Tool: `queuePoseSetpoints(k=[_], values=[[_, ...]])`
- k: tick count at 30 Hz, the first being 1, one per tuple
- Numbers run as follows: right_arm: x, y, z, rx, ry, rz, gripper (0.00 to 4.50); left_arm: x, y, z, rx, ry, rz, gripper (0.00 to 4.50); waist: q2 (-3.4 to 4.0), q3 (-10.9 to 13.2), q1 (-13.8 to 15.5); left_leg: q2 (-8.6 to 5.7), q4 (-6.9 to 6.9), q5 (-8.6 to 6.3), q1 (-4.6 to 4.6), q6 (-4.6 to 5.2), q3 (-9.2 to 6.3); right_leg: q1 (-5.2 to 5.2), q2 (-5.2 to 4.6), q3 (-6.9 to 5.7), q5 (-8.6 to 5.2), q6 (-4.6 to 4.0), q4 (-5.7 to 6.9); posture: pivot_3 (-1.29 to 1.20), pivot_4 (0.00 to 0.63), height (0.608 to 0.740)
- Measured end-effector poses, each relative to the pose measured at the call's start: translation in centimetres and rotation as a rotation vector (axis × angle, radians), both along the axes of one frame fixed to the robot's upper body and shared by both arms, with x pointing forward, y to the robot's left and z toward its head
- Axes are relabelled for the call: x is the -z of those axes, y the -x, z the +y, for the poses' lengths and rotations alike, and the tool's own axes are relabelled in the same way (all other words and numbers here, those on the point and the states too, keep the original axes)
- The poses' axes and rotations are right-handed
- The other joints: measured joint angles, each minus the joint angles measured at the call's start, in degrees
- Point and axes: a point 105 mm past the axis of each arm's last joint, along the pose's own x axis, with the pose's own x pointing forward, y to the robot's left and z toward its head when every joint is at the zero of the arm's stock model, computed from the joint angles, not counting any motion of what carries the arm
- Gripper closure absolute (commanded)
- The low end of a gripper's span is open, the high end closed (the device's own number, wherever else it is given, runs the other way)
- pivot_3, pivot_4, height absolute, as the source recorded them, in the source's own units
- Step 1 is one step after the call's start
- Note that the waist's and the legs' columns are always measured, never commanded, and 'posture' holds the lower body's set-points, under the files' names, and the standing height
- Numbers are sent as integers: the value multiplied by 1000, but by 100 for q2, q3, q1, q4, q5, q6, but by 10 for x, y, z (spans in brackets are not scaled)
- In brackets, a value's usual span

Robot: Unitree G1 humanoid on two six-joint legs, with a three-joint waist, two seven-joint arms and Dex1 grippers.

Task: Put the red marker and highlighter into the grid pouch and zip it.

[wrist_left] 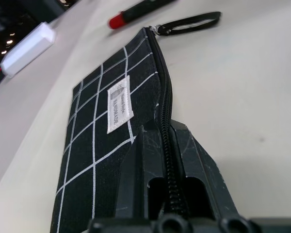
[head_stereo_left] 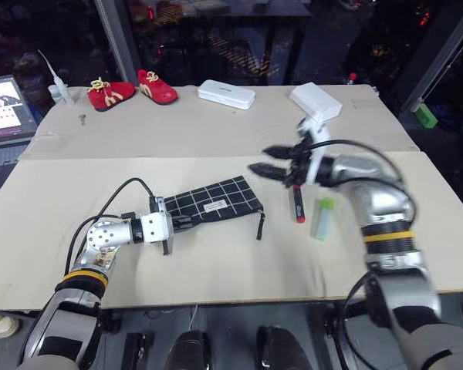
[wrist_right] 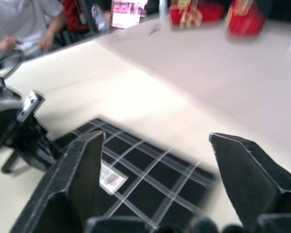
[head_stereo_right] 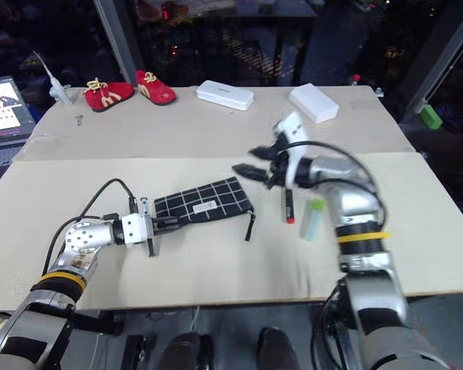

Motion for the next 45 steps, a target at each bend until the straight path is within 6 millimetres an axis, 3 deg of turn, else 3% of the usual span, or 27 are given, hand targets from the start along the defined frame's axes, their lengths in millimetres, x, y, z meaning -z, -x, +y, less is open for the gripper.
queuePoseSetpoints(k=[5,8,14,21,25,29,33,41,45], values=[[64,8,-15,86,52,187,639,-18,-7,-1,-91,149,19,4500,5,3,-35,-7,4,3,-2,-4,8,-13,-3,17,0,0,-4,0,150,740],[64,5,-19,145,58,175,639,-19,-4,-5,-105,191,52,4500,5,4,-80,-5,3,4,14,-5,7,-11,5,28,0,0,0,0,150,740],[71,4,-1,147,57,176,639,-18,0,-10,-118,225,79,4500,5,4,-58,-4,2,6,18,-9,12,-8,8,28,0,0,3,0,150,740],[75,0,4,146,49,200,639,-20,0,-11,-130,239,74,4500,5,3,-27,-8,2,5,12,-7,13,-8,5,27,0,0,-7,0,150,740],[89,0,19,127,51,238,639,-21,-2,-12,-142,254,81,4500,5,3,-42,-8,3,5,16,-7,13,-6,6,27,0,-1,-3,0,150,740],[98,-9,19,169,55,259,639,-25,-2,-15,-139,259,71,4500,5,3,-42,-8,3,5,15,-7,14,-7,5,28,0,-1,-4,0,150,740],[97,-16,17,198,51,246,1730,-28,-2,-16,-144,264,73,4500,5,3,-37,-7,2,5,13,-7,14,-7,6,27,0,-1,-5,0,150,740],[95,-14,15,149,58,224,4469,-28,-1,-13,-154,270,69,4500,5,4,-42,-7,2,5,14,-7,13,-7,6,28,0,-1,-4,0,150,740],[91,-8,20,88,55,217,4469,-29,-1,-12,-155,271,66,4500,5,4,-47,-6,2,5,14,-7,13,-7,6,28,0,-1,-4,0,150,740]])
